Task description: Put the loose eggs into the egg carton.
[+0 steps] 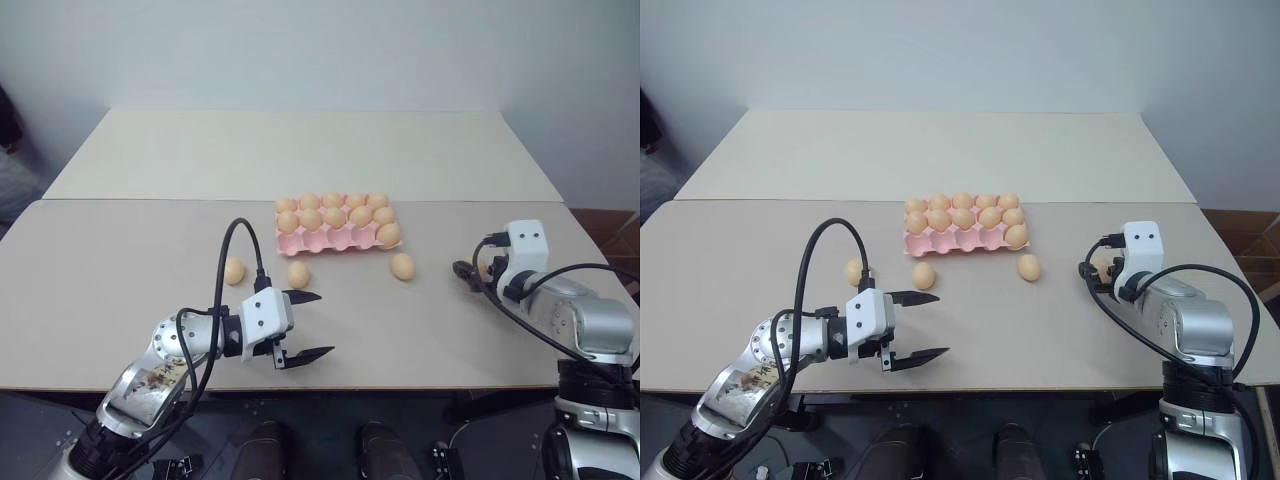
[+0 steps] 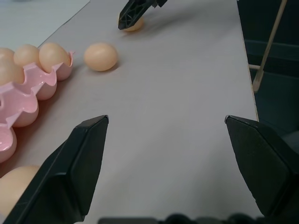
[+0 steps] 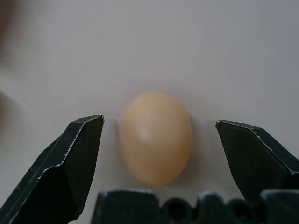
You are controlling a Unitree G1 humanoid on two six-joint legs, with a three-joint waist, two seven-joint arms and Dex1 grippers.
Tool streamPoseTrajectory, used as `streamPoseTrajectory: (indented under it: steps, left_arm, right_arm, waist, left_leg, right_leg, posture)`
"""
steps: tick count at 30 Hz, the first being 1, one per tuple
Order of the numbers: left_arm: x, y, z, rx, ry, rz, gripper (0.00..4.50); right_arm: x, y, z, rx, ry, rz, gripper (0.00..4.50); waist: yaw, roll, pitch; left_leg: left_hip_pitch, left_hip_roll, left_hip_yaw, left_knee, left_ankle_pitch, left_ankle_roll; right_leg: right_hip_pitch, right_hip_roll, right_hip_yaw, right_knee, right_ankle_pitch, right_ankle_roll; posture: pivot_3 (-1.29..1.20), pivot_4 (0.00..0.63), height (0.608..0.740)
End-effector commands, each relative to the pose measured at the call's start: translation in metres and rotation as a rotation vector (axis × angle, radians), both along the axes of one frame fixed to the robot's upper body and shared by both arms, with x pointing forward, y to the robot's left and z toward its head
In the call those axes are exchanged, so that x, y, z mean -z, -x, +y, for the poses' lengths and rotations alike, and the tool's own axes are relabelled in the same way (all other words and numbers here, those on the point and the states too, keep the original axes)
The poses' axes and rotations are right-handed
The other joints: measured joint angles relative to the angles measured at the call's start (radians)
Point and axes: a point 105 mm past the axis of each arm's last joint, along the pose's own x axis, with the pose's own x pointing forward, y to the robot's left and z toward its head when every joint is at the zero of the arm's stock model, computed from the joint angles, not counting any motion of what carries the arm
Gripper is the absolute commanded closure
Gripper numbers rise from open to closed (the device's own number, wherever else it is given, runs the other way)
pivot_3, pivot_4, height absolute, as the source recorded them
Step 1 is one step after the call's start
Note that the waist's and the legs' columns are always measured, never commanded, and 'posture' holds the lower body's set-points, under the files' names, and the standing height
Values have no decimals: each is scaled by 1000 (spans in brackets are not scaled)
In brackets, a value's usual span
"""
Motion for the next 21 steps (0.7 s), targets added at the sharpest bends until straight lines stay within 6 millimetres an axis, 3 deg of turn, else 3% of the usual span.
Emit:
streamPoseTrajectory:
  steps: [1, 5, 7, 10, 15, 17, 21]
  left_arm:
    - [-4, -1, 3, -7, 2, -32, 141]
    - [-1, -5, 7, -46, -8, -25, 141]
    - [0, -7, 10, -69, -5, -19, 141]
    - [0, -9, 20, -133, -6, -17, 141]
    - [0, -10, 35, -239, -1, 5, 141]
    - [0, -10, 38, -282, 3, 14, 141]
    - [-2, -12, 40, -329, 12, 27, 141]
  right_arm:
    - [-16, -7, 0, -18, 41, -62, 832]
    - [-14, -8, 4, -34, 53, -68, 2226]
    - [-16, -8, 6, -47, 59, -80, 2642]
    - [-32, -3, 18, -123, 119, -156, 2716]
    - [-73, 8, 70, -263, 87, -328, 2796]
    - [-86, 8, 103, -330, 37, -392, 2815]
    - [-89, 5, 141, -398, -20, -411, 2815]
  waist:
    - [-1, 0, 0]
    - [0, 0, 0]
    - [0, 0, 0]
    - [-1, 0, 0]
    - [-6, 0, 0]
    - [-5, 0, 0]
    - [-2, 0, 0]
  left_leg:
    - [0, 0, 0, 0, 0, 0]
    - [0, 0, 0, 0, 0, 0]
    - [0, 0, 0, 0, 0, 0]
    - [0, 0, 0, 0, 0, 0]
    - [-1, 1, 0, 0, 0, 0]
    - [0, 1, 0, 0, 0, 0]
    - [0, 1, 0, 0, 0, 0]
  right_leg:
    - [0, 0, 0, 0, 0, 0]
    - [0, 0, 0, 0, 0, 0]
    - [0, 0, 0, 0, 0, 0]
    - [-1, 0, 0, 0, 0, 0]
    - [-2, 1, 1, 1, 0, 0]
    - [-2, 1, 1, 1, 0, 0]
    - [-2, 1, 1, 1, 0, 0]
  posture:
    - [0, 150, 740]
    - [0, 150, 740]
    - [0, 150, 740]
    - [0, 150, 740]
    - [0, 150, 740]
    - [0, 150, 740]
    - [0, 150, 740]
